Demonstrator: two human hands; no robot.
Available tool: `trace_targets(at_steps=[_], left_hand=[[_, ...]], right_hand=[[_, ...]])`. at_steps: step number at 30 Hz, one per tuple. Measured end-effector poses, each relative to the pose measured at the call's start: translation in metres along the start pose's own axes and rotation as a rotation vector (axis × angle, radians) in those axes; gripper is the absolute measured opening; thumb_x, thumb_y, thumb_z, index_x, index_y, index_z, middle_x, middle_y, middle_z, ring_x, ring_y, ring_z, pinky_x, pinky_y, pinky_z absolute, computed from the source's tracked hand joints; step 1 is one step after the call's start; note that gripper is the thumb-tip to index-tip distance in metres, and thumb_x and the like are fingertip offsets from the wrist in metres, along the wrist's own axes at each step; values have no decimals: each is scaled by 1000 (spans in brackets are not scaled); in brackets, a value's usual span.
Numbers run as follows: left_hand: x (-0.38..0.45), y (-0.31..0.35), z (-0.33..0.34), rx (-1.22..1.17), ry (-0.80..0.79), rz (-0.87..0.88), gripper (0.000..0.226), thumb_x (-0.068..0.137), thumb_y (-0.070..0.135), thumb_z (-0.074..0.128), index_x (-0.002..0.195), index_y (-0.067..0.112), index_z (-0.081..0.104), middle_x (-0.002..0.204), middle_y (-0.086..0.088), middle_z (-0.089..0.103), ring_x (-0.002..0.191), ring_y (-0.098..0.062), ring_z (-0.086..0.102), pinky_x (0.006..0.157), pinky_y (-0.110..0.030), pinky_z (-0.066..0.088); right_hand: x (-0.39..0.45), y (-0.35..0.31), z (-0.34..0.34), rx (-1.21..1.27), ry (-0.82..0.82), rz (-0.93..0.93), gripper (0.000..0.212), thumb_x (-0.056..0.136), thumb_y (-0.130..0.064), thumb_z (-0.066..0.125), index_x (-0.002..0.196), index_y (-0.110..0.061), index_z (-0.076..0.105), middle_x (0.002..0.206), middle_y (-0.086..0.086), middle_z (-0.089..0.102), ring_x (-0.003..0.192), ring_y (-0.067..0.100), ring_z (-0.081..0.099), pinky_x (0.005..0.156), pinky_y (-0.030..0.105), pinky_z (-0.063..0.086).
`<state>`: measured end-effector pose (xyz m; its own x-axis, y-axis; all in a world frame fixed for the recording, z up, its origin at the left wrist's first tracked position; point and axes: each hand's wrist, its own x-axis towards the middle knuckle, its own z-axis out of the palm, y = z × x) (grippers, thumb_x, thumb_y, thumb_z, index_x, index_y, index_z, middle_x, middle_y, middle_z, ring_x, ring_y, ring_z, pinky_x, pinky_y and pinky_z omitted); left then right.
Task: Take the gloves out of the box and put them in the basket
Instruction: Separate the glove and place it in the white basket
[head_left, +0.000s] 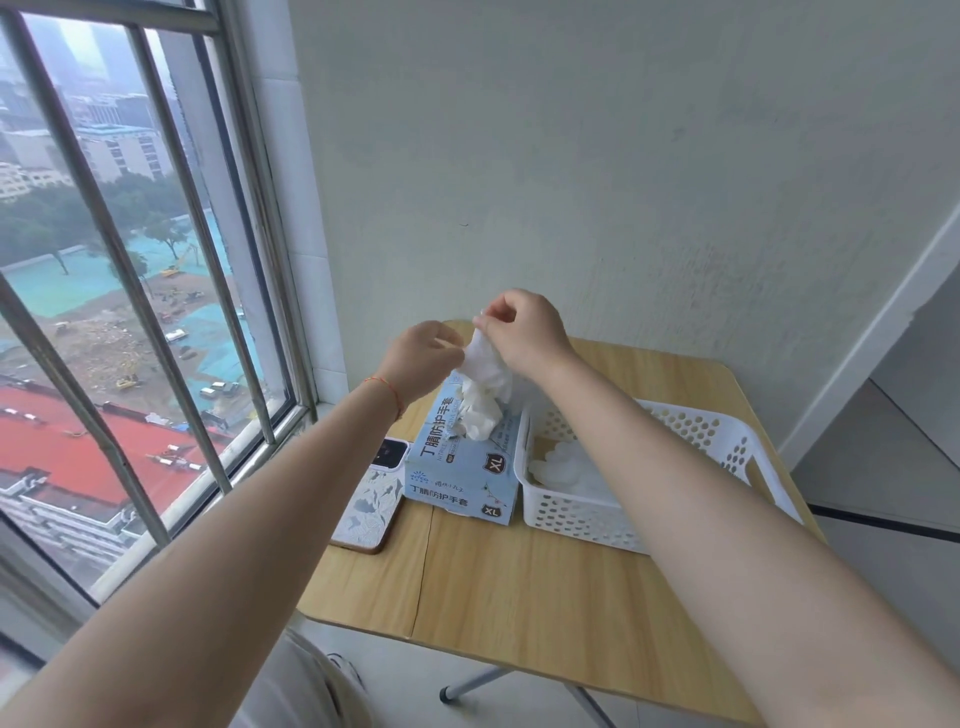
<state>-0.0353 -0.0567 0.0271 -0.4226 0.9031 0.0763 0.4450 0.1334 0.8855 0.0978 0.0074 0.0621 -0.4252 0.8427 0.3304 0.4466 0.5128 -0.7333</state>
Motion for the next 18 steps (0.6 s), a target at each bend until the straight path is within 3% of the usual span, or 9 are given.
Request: trace_targets(at_steps=[4,8,11,14,16,18], left_hand=[[-3,13,-4,-207,51,69,11,90,15,57,94,10,66,83,1,64,76,-14,59,65,-24,44],[-5,12,-2,158,-89,153,17,84,27,75,91,17,63,82,5,62,71,-10,56,61,-21,43],[1,11,3,309,59,140,10,88,24,68,83,19,61,91,-3,67,79,-18,60,67,-28,48],[8,21,1,220,213,115,6,92,20,57,88,17,60,90,-9,69,81,-29,67,70,-33,52],[10,35,-1,103,293,143,7,94,18,52,92,15,59,86,-8,67,74,-30,68,67,-34,54],[10,57,-2,47,362,205,9,95,20,53,96,13,59,80,0,61,76,-28,65,69,-34,52]], right_hand=[[5,1,-7,-22,-2,25,10,93,-22,59,92,-11,58,79,-7,54,76,12,53,65,23,40],[5,7,-7,33,2,80,11,93,-23,60,87,-14,57,80,3,64,78,21,63,69,30,49],[0,9,-10,42,-24,94,11,91,-23,62,82,-18,56,79,3,66,80,23,65,75,34,53],[-5,12,-15,71,-30,137,9,89,-20,58,82,-23,52,85,3,64,79,22,64,71,33,52],[-7,14,-19,105,-55,170,10,87,-19,58,94,-22,52,87,3,61,77,22,63,66,31,49],[-9,14,-25,133,-87,180,31,85,-23,63,112,-23,48,95,5,59,83,22,63,67,31,49]])
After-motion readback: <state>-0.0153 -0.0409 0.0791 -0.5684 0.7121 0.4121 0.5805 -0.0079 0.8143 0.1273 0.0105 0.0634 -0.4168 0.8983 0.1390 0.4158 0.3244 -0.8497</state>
